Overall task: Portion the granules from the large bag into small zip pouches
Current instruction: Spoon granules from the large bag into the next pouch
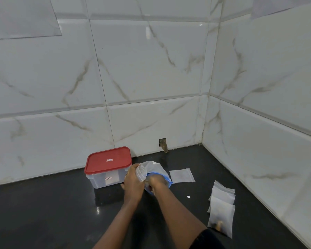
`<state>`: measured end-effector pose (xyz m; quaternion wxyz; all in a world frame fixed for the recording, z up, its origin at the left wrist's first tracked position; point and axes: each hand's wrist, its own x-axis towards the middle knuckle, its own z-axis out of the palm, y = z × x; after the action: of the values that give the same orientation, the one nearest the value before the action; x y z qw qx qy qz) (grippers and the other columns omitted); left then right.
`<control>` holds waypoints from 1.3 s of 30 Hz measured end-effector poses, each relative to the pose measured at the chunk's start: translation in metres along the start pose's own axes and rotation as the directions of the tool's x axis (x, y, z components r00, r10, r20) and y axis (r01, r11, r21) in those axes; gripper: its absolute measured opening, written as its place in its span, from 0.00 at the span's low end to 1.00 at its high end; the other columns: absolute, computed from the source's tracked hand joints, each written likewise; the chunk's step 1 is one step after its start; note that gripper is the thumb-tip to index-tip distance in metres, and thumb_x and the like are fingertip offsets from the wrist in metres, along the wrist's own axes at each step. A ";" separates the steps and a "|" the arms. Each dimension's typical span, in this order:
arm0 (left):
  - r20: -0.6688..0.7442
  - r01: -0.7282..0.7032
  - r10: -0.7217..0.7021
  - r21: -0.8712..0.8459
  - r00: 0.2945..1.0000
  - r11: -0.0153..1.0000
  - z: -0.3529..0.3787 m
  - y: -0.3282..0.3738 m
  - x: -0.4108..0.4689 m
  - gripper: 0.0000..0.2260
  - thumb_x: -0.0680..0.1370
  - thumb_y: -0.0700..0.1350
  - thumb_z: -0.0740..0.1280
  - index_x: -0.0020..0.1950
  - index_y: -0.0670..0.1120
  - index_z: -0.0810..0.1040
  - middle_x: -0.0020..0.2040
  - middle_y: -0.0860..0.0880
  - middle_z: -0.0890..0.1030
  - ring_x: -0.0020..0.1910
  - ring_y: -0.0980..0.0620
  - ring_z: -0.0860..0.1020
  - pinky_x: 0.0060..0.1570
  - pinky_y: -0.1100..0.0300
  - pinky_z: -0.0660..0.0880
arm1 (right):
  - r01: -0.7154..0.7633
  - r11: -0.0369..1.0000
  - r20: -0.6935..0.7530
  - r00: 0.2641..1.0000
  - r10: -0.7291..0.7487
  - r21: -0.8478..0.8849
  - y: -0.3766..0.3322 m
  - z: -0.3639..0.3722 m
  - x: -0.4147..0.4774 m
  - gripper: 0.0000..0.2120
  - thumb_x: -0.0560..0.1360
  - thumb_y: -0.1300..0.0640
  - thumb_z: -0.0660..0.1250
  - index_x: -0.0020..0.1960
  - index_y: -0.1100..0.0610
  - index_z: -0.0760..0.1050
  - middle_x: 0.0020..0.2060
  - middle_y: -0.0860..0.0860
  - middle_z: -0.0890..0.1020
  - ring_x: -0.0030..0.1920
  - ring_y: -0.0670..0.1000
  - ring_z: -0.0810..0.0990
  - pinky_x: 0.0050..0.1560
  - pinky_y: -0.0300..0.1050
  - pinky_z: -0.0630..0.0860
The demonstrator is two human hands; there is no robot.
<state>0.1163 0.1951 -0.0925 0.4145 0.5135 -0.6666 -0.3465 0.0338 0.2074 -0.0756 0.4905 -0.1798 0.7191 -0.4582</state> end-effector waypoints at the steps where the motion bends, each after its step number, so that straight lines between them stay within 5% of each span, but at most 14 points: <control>1: 0.006 -0.002 0.002 0.012 1.000 1.000 0.001 -0.001 0.000 0.11 0.77 0.45 0.64 0.59 0.52 0.73 0.48 0.56 0.74 0.53 0.51 0.74 0.61 0.44 0.70 | -0.016 1.000 0.010 1.000 0.017 -0.018 -0.002 0.001 -0.005 0.03 0.78 0.59 0.61 0.51 0.54 0.72 0.40 0.48 0.73 0.46 0.45 0.77 0.48 0.36 0.79; 2: 0.011 -0.006 0.006 0.021 1.000 1.000 0.002 -0.003 -0.001 0.11 0.77 0.44 0.64 0.60 0.51 0.73 0.48 0.54 0.75 0.54 0.50 0.75 0.61 0.43 0.70 | -0.029 0.998 0.015 0.999 0.029 -0.048 -0.002 0.000 -0.002 0.07 0.77 0.59 0.63 0.55 0.55 0.74 0.43 0.51 0.74 0.50 0.48 0.78 0.52 0.39 0.79; 6: 0.034 -0.012 0.010 0.064 0.999 0.998 0.008 -0.009 -0.003 0.14 0.77 0.45 0.66 0.62 0.51 0.73 0.55 0.50 0.79 0.57 0.49 0.77 0.63 0.41 0.70 | -0.151 0.987 0.080 0.986 0.146 0.051 0.001 -0.006 -0.005 0.02 0.76 0.59 0.65 0.48 0.57 0.74 0.42 0.54 0.76 0.41 0.49 0.77 0.34 0.36 0.78; 9: 0.053 0.011 -0.013 0.032 0.999 0.999 0.012 -0.010 -0.007 0.12 0.79 0.46 0.62 0.63 0.50 0.73 0.57 0.50 0.78 0.60 0.49 0.75 0.66 0.40 0.65 | -0.155 0.977 0.049 0.988 0.149 0.146 0.005 -0.007 -0.003 0.07 0.75 0.55 0.66 0.49 0.58 0.74 0.39 0.55 0.77 0.38 0.49 0.77 0.37 0.40 0.78; 12: 0.062 0.027 -0.030 0.056 0.998 0.998 0.016 -0.009 -0.010 0.13 0.79 0.46 0.61 0.63 0.52 0.71 0.58 0.50 0.78 0.63 0.49 0.73 0.68 0.36 0.60 | -0.130 0.965 0.025 0.991 0.128 0.227 0.009 -0.006 0.003 0.16 0.74 0.49 0.68 0.55 0.59 0.74 0.47 0.57 0.81 0.45 0.52 0.80 0.42 0.44 0.80; 17: 0.030 0.090 -0.093 0.069 0.995 0.993 0.022 0.005 -0.016 0.16 0.78 0.44 0.62 0.66 0.50 0.70 0.62 0.48 0.76 0.66 0.47 0.71 0.70 0.33 0.51 | -0.035 0.972 -0.046 0.998 0.048 0.234 0.010 -0.015 0.006 0.05 0.76 0.60 0.63 0.48 0.61 0.75 0.39 0.57 0.80 0.32 0.51 0.76 0.41 0.45 0.79; 21: 0.008 0.127 -0.128 0.048 0.992 0.991 0.028 0.012 -0.012 0.17 0.77 0.44 0.63 0.67 0.48 0.70 0.62 0.46 0.75 0.66 0.44 0.71 0.69 0.34 0.54 | 0.055 0.957 -0.119 0.993 -0.022 0.284 0.010 -0.031 0.005 0.16 0.74 0.72 0.51 0.47 0.66 0.77 0.30 0.59 0.74 0.17 0.49 0.70 0.19 0.35 0.68; 25: -0.033 0.124 -0.126 -0.044 0.991 0.991 0.029 0.011 -0.003 0.15 0.76 0.43 0.65 0.63 0.48 0.72 0.59 0.45 0.78 0.62 0.43 0.74 0.64 0.33 0.63 | 0.106 0.966 -0.201 0.978 -0.058 0.234 0.009 -0.051 0.003 0.13 0.73 0.71 0.49 0.43 0.65 0.73 0.32 0.59 0.72 0.18 0.49 0.69 0.17 0.34 0.63; 32: -0.077 0.106 -0.111 -0.072 0.991 0.992 0.025 0.019 -0.001 0.15 0.75 0.45 0.67 0.62 0.46 0.74 0.57 0.44 0.78 0.59 0.42 0.75 0.63 0.32 0.64 | 0.065 0.992 -0.184 0.982 -0.044 0.110 -0.002 -0.097 -0.014 0.14 0.77 0.70 0.51 0.35 0.63 0.68 0.31 0.58 0.74 0.24 0.48 0.68 0.24 0.38 0.64; 39: -0.062 0.118 -0.120 -0.046 0.991 0.992 0.027 0.015 -0.001 0.17 0.74 0.44 0.69 0.62 0.48 0.72 0.57 0.46 0.78 0.59 0.43 0.75 0.63 0.33 0.63 | 0.050 0.998 -0.189 0.980 -0.056 -0.036 -0.011 -0.133 -0.031 0.09 0.73 0.70 0.53 0.39 0.66 0.71 0.23 0.56 0.72 0.21 0.49 0.66 0.21 0.39 0.60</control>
<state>0.0860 0.2002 -0.0908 0.4250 0.5545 -0.6138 -0.3677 -0.0703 0.2878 -0.0363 0.4043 -0.1619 0.7647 -0.4750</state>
